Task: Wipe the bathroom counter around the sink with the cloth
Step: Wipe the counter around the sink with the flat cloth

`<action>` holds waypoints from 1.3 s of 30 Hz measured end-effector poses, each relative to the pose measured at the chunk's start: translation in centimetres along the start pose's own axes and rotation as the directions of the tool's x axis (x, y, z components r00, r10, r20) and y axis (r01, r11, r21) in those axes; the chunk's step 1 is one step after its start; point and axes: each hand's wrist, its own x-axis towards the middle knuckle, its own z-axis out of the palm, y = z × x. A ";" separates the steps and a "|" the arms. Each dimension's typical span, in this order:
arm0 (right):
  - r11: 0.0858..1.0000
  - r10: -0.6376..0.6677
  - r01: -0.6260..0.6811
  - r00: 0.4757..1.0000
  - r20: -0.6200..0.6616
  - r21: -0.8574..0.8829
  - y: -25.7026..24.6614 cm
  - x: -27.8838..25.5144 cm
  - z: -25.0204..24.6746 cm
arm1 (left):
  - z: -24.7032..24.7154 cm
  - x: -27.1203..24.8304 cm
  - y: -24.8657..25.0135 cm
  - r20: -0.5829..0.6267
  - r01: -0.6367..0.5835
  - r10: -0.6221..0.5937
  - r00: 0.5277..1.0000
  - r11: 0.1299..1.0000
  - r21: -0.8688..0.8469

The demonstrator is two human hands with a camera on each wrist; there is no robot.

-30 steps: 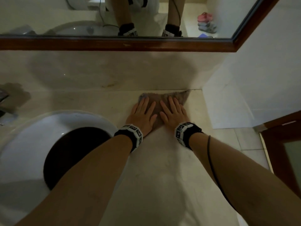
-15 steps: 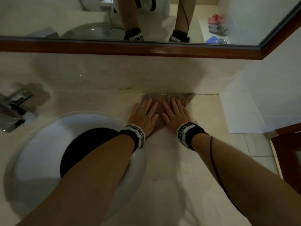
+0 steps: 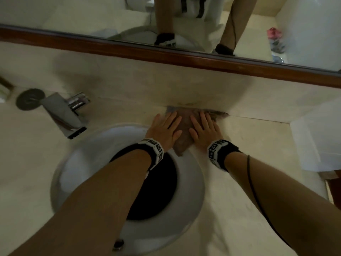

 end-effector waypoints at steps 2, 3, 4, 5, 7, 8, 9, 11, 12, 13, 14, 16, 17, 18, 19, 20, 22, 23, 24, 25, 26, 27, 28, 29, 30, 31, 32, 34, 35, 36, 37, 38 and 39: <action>1.000 -0.029 0.029 0.999 0.021 -0.003 -1.7 0.6 0.2 | -0.1 -1.0 -1.7 0.015 0.025 -0.025 1.000 1.000 0.013; 0.999 -0.048 0.048 0.999 0.023 0.001 -2.6 0.9 0.4 | 0.0 -1.5 -2.6 0.025 0.047 -0.047 0.999 0.999 0.022; 0.998 -0.068 0.068 0.998 0.015 0.001 -3.6 1.2 0.6 | 0.1 -2.1 -3.4 0.028 0.069 -0.070 0.997 0.997 0.032; 0.997 -0.082 0.082 0.996 0.026 -0.004 -4.6 1.7 0.7 | 0.3 -2.8 -4.4 0.027 0.092 -0.093 0.995 0.995 0.031; 0.994 -0.109 0.111 0.990 0.090 -0.023 -6.5 2.7 1.1 | 0.5 -4.1 -6.3 0.036 0.139 -0.139 0.990 0.990 0.003; 0.991 -0.121 0.126 0.986 0.112 -0.035 -7.5 3.2 1.2 | 0.5 -4.7 -7.2 0.035 0.161 -0.161 0.986 0.987 -0.004; 0.988 -0.139 0.145 0.983 0.123 -0.047 -8.4 3.6 1.3 | 0.6 -5.4 -8.1 0.030 0.182 -0.181 0.983 0.983 -0.004; 0.978 -0.190 0.199 0.974 0.125 -0.066 -10.3 4.5 1.5 | 0.6 -6.5 -9.5 0.027 0.219 -0.219 0.975 0.976 -0.003; 0.973 -0.212 0.222 0.969 0.127 -0.070 -11.2 4.8 1.7 | 0.5 -7.1 -10.1 0.021 0.239 -0.238 0.971 0.971 -0.009; 0.969 -0.227 0.237 0.965 0.129 -0.068 -12.1 5.2 1.7 | 0.6 -7.6 -10.7 0.015 0.257 -0.257 0.966 0.966 -0.023; 0.966 -0.242 0.252 0.962 0.129 -0.066 -13.1 5.7 1.7 | 0.6 -8.2 -11.3 0.011 0.276 -0.276 0.961 0.960 -0.041; 0.957 -0.269 0.281 0.952 0.144 -0.073 -15.1 6.4 1.6 | 0.5 -9.5 -12.5 0.019 0.316 -0.316 0.949 0.945 -0.088; 0.952 -0.283 0.298 0.946 0.157 -0.077 -16.1 6.8 1.7 | 0.5 -10.1 -13.1 0.032 0.337 -0.336 0.941 0.934 -0.116; 0.945 -0.300 0.316 0.939 0.171 -0.079 -17.0 7.2 1.8 | 0.6 -10.8 -13.7 0.056 0.361 -0.356 0.933 0.922 -0.138; 0.938 -0.316 0.335 0.931 0.184 -0.086 -17.9 7.5 1.9 | 0.6 -11.4 -14.3 0.077 0.385 -0.377 0.923 0.911 -0.148; 0.930 -0.334 0.356 0.922 0.195 -0.093 -18.9 7.7 2.0 | 0.5 -12.1 -14.9 0.093 0.409 -0.399 0.912 0.901 -0.144; 0.916 -0.364 0.390 0.907 0.212 -0.098 -20.7 7.8 2.3 | 0.0 -13.8 -16.0 0.103 0.446 -0.435 0.894 0.885 -0.132; 0.910 -0.374 0.402 0.901 0.221 -0.098 -21.5 7.8 2.4 | -0.1 -14.6 -16.4 0.096 0.451 -0.442 0.892 0.882 -0.134; 0.903 -0.387 0.417 0.893 0.228 -0.101 -22.3 7.7 2.5 | -0.3 -15.4 -16.8 0.086 0.447 -0.439 0.894 0.884 -0.134; 0.895 -0.402 0.434 0.886 0.229 -0.107 -22.9 7.5 2.5 | -0.6 -16.2 -17.0 0.084 0.442 -0.434 0.897 0.887 -0.132; 0.886 -0.419 0.451 0.879 0.228 -0.110 -23.5 7.4 2.6 | -0.6 -16.9 -17.3 0.090 0.440 -0.432 0.898 0.889 -0.126; 0.877 -0.436 0.468 0.870 0.231 -0.111 -24.0 7.2 2.7 | -0.6 -17.5 -17.5 0.095 0.444 -0.435 0.895 0.887 -0.123; 0.866 -0.453 0.488 0.859 0.240 -0.109 -24.5 7.0 2.7 | -0.4 -18.1 -17.7 0.095 0.454 -0.444 0.891 0.882 -0.126; 0.858 -0.465 0.503 0.848 0.254 -0.107 -25.0 6.8 2.6 | -0.2 -18.7 -17.9 0.087 0.464 -0.456 0.886 0.876 -0.133; 0.851 -0.475 0.515 0.838 0.268 -0.105 -25.5 6.5 2.7 | 0.0 -19.4 -18.1 0.075 0.475 -0.469 0.880 0.869 -0.138; 0.843 -0.483 0.528 0.827 0.286 -0.104 -26.1 6.2 2.7 | 0.2 -20.1 -18.4 0.062 0.489 -0.485 0.872 0.861 -0.139; 0.832 -0.497 0.546 0.812 0.306 -0.100 -26.7 5.8 2.7 | 0.2 -20.8 -18.7 0.048 0.506 -0.505 0.862 0.852 -0.135; 0.801 -0.534 0.593 0.771 0.347 -0.083 -28.3 5.0 2.8 | 0.4 -22.2 -19.7 0.030 0.544 -0.544 0.838 0.831 -0.114; 0.793 -0.545 0.606 0.753 0.368 -0.066 -29.1 4.6 2.8 | 0.4 -22.8 -20.3 0.039 0.563 -0.562 0.826 0.820 -0.103; 0.793 -0.548 0.607 0.742 0.386 -0.042 -29.8 4.2 3.0 | 0.4 -23.4 -21.1 0.062 0.582 -0.579 0.813 0.807 -0.095; 0.799 -0.546 0.601 0.739 0.395 -0.018 -30.4 3.8 3.2 | 0.3 -23.9 -21.9 0.092 0.604 -0.597 0.797 0.792 -0.090; 0.808 -0.541 0.589 0.744 0.392 -0.002 -30.9 3.4 3.4 | 0.2 -24.3 -22.8 0.123 0.625 -0.614 0.780 0.776 -0.089; 0.820 -0.530 0.572 0.757 0.383 0.005 -31.1 2.9 3.6 | 0.0 -24.5 -23.7 0.153 0.640 -0.625 0.766 0.763 -0.088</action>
